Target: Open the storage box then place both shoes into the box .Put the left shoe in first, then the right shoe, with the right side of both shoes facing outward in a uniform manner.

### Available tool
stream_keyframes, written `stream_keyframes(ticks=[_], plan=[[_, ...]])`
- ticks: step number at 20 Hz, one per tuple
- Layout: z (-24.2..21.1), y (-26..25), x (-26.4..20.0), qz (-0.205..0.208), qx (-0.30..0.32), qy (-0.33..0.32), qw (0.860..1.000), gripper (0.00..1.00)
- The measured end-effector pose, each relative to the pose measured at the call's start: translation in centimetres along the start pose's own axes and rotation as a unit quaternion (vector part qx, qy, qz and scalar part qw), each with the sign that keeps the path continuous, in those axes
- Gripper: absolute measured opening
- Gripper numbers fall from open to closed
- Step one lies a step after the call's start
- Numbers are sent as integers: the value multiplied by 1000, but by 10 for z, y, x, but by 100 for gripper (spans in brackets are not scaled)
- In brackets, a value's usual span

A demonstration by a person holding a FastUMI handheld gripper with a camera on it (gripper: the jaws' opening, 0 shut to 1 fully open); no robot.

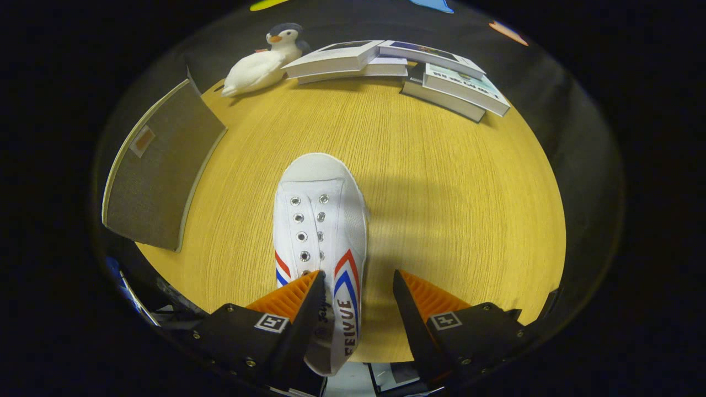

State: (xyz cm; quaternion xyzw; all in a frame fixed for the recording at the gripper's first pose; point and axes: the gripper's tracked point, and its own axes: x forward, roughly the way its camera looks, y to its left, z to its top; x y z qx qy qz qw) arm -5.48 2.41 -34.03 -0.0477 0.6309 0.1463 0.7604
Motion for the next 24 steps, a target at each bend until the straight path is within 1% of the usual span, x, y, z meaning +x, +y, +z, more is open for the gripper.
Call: stream_keyframes(ticks=[3, 5, 6, 7, 8, 9, 10, 11, 12, 13, 14, 15, 17, 20, 24], plan=[[0, 0, 3, 11, 5, 9, 1000, 78], [-3, 9, 10, 32, 20, 25, 999, 77], [-2, 8, 7, 37, 22, 31, 999, 73], [-3, 16, 11, 53, 33, 35, 997, 69], [2, 15, -13, 59, 41, 38, 997, 56], [-2, 15, 8, 63, 40, 38, 997, 43], [-2, 8, 5, 47, 35, 34, 998, 42], [2, 8, 1, 47, 60, 23, 997, 43], [-2, 12, 4, 49, 71, 20, 996, 17], [-3, 6, 6, 38, 83, 9, 996, 17], [-4, 8, 20, 41, 108, -6, 993, 8], [3, 11, -3, 54, 127, -11, 990, 0], [1, 20, -9, 77, 171, -17, 982, 0], [11, 30, -21, 106, 214, -42, 970, 0], [37, 50, -52, 151, 231, -71, 959, 0]])
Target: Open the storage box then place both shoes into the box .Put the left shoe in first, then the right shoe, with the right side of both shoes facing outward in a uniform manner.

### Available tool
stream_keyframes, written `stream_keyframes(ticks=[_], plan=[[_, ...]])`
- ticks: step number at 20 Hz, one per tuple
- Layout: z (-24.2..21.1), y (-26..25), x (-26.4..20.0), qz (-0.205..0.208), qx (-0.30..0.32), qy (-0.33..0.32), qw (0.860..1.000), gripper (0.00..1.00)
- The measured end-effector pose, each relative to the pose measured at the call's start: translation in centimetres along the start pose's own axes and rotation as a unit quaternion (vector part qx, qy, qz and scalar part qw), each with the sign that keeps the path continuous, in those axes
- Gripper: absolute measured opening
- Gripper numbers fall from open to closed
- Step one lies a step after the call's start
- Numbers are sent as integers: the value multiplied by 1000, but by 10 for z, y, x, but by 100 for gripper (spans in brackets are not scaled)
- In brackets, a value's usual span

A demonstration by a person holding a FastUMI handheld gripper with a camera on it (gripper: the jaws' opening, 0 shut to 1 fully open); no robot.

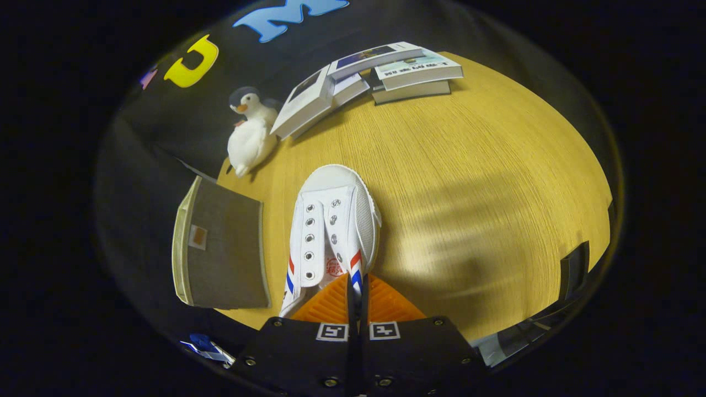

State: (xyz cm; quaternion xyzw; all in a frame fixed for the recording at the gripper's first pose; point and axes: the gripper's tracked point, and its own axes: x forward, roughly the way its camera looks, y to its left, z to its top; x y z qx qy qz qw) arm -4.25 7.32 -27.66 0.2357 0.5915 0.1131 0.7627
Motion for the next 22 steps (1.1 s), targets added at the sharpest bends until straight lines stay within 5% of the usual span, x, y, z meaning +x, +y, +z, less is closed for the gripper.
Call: stream_keyframes(ticks=[15, 22], plan=[[22, 197, -26, 116, -54, 2, 992, 0], [4, 263, 4, 123, -82, 20, 989, 0]])
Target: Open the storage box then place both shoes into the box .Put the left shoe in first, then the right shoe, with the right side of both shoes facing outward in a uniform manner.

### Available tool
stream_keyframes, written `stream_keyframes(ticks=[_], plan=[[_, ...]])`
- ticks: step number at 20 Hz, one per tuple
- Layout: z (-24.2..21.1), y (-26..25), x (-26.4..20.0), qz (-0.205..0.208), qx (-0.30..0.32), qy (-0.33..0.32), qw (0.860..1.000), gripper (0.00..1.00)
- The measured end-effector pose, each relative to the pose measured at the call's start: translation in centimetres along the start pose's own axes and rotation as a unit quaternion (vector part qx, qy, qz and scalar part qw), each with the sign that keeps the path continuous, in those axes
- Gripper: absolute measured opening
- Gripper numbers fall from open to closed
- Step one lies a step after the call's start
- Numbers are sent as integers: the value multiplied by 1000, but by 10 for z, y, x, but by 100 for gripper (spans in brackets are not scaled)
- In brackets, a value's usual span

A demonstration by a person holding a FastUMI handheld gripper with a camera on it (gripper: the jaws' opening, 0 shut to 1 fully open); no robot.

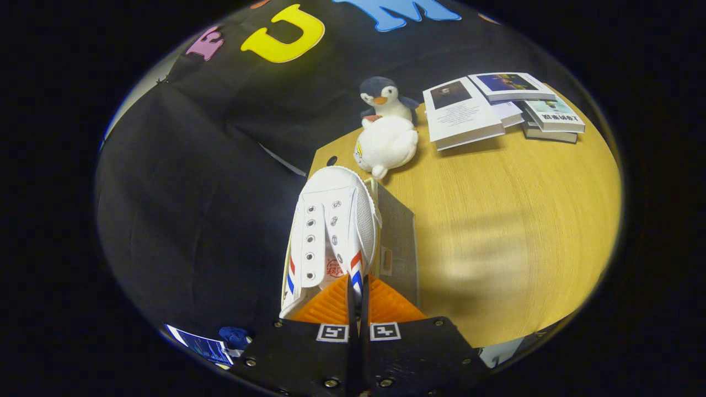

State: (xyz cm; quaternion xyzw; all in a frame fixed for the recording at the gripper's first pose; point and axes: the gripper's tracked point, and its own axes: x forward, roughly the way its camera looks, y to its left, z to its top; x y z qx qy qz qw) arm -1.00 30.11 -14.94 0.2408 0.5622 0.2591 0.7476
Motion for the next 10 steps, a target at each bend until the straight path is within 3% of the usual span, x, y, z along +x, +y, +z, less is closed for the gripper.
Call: stream_keyframes(ticks=[6, 7, 9, 10], plan=[[-16, 14, 33, -19, -38, 14, 999, 2], [-14, 17, 37, -17, -45, 2, 999, 14], [1, 26, 27, -2, -61, -28, 998, 71], [9, 21, 17, -16, -78, -42, 996, 98]])
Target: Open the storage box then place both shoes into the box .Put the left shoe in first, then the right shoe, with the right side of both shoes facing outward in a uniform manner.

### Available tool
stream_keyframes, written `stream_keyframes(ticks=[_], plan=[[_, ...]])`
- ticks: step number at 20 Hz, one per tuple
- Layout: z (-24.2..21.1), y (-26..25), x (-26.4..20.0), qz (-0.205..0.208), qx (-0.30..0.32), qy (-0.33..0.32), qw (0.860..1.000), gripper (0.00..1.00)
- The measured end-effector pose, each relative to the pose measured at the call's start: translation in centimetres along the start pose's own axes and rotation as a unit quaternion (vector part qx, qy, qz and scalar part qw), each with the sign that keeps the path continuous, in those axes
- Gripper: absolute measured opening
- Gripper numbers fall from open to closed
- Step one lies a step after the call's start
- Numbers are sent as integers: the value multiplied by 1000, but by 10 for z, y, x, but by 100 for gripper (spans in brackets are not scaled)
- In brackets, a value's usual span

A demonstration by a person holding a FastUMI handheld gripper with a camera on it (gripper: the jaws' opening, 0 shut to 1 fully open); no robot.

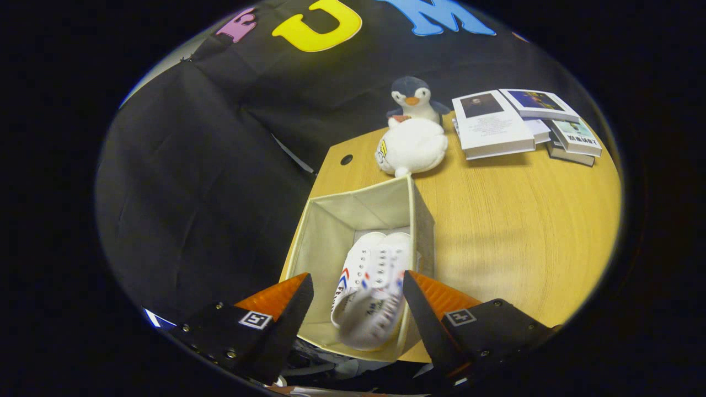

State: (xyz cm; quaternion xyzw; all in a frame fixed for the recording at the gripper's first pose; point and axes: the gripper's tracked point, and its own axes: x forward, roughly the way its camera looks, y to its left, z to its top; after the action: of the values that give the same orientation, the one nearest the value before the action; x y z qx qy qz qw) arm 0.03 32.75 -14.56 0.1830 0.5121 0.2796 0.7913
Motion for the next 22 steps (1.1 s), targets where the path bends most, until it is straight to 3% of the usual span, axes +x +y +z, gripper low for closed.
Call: stream_keyframes(ticks=[4, 9, 15, 22], plan=[[29, -12, -36, -15, -71, -75, 995, 98], [69, -34, -111, -35, -115, -177, 977, 98], [100, -80, -194, -79, -151, -283, 944, 98], [119, -145, -269, -147, -149, -380, 901, 98]])
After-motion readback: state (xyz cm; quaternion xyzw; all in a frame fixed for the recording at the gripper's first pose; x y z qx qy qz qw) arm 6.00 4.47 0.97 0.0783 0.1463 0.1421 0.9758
